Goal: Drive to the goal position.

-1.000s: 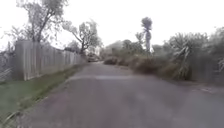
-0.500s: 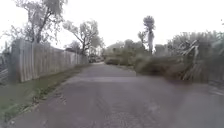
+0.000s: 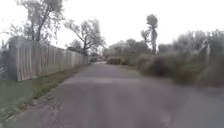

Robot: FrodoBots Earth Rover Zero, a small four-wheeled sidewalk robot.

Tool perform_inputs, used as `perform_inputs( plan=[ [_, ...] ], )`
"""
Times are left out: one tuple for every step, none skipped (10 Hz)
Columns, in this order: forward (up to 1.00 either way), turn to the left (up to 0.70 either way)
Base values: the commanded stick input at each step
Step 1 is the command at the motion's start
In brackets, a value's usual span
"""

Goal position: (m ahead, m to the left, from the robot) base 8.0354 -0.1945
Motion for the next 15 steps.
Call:
perform_inputs(
  plan=[
    [0.7,0.0],
    [0.7,0.0],
    [0.7,0.0],
    [0.7,0.0],
    [0.7,0.0],
    [0.7,0.0],
    [0.7,0.0],
    [0.7,-0.14],
    [0.7,-0.14],
    [0.7,-0.14],
    [0.7,-0.14],
    [0.7,-0.14],
    [0.7,-0.14],
    [0.7,-0.14],
    [0.7,-0.14]
  ],
)
